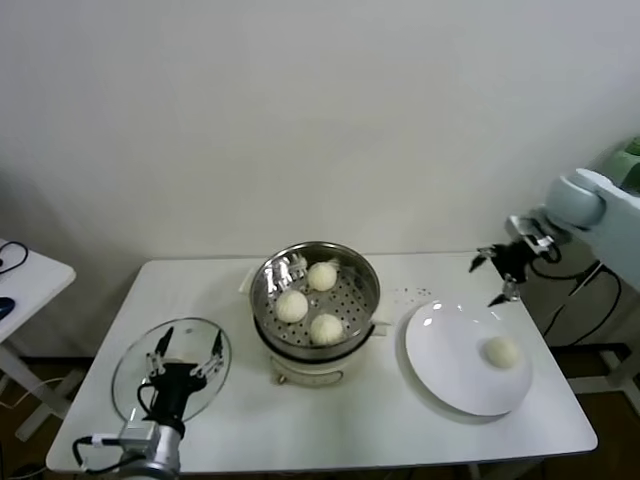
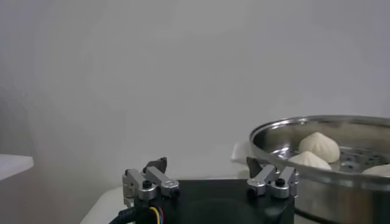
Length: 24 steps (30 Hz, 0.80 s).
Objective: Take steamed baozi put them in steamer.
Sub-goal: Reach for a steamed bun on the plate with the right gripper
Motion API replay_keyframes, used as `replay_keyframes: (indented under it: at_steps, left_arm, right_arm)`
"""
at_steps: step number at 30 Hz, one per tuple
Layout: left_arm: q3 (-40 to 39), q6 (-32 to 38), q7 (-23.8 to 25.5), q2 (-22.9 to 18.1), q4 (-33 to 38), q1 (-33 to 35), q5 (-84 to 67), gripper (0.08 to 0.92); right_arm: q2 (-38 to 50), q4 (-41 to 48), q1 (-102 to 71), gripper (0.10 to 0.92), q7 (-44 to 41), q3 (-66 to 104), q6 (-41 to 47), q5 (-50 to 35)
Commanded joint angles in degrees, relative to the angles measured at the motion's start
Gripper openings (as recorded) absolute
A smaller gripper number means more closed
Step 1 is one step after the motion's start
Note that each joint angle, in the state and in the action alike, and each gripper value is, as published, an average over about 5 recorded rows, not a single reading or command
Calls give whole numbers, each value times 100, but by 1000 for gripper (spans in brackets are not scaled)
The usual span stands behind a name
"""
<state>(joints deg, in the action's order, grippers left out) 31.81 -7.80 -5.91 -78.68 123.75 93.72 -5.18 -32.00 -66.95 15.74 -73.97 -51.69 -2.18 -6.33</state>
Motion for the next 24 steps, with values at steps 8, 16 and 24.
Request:
replay_keyframes:
  at_steps: [8, 16, 24]
  left_arm:
    - [-22, 75, 12, -178, -96, 11, 263, 823]
    - [60, 75, 8, -154, -132, 21, 232, 823]
    - [94, 6, -16, -158, -201, 0, 30, 823]
  right_arm:
    - [282, 821, -2183, 823, 61, 1755, -38, 986]
    - [-254, 1033, -2059, 823, 156, 1418, -50, 1149]
    - [-432, 1047, -2071, 823, 127, 1236, -170, 1536]
